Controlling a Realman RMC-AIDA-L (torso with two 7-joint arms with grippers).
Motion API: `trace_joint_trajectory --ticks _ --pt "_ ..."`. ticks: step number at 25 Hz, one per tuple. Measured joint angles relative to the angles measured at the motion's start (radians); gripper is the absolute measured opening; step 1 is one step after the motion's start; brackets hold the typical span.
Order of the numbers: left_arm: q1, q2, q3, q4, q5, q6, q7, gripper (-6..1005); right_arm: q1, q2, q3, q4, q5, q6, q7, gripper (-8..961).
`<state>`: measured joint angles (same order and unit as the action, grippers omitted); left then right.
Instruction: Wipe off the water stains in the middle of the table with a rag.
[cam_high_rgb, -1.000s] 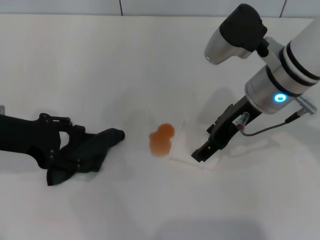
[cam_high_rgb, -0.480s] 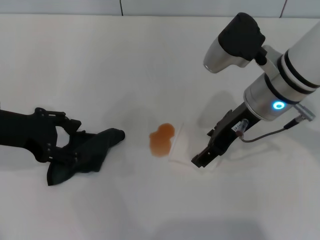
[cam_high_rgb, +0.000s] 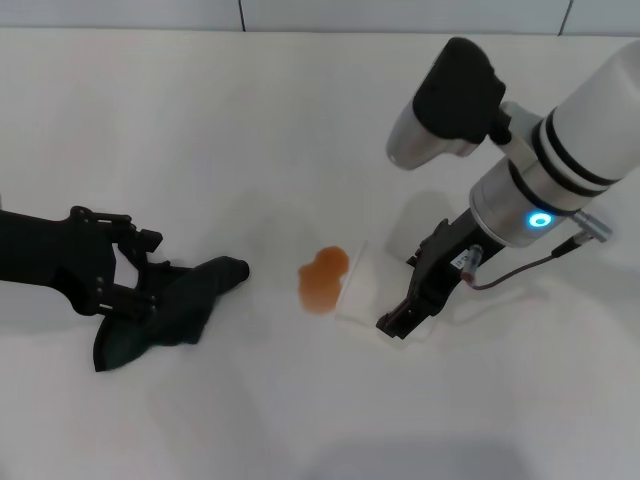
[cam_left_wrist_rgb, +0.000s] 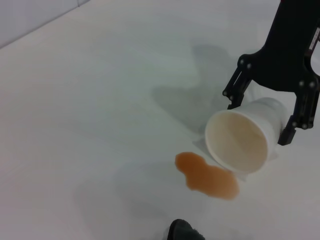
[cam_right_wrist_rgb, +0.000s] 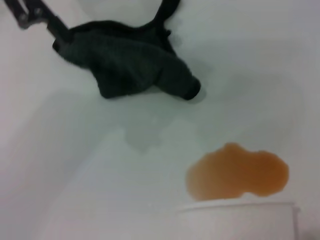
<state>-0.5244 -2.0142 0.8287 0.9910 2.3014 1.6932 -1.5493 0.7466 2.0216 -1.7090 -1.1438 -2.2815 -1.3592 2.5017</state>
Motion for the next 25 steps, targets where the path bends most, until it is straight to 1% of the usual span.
trace_joint_trajectory --ticks 9,16,21,23,25 --pt "0.0 -0.004 0.0 0.0 -0.005 -0.007 0.0 808 0.012 0.001 -0.021 0.04 0.0 0.031 -0.055 853" --pt "0.001 -0.007 0.0 0.0 -0.005 -0.014 0.0 805 0.011 0.002 -0.023 0.044 0.009 0.034 -0.083 854" --pt "0.004 -0.007 -0.004 0.0 -0.01 -0.014 0.003 803 0.001 0.002 -0.021 0.037 0.009 0.041 -0.088 744" --pt "0.008 -0.007 -0.01 0.0 -0.013 -0.015 0.005 802 -0.004 0.0 -0.014 0.028 0.01 0.042 -0.092 735" --pt "0.01 -0.005 -0.012 -0.001 -0.014 -0.015 0.005 801 -0.024 -0.003 0.007 0.004 0.015 0.038 -0.111 725"
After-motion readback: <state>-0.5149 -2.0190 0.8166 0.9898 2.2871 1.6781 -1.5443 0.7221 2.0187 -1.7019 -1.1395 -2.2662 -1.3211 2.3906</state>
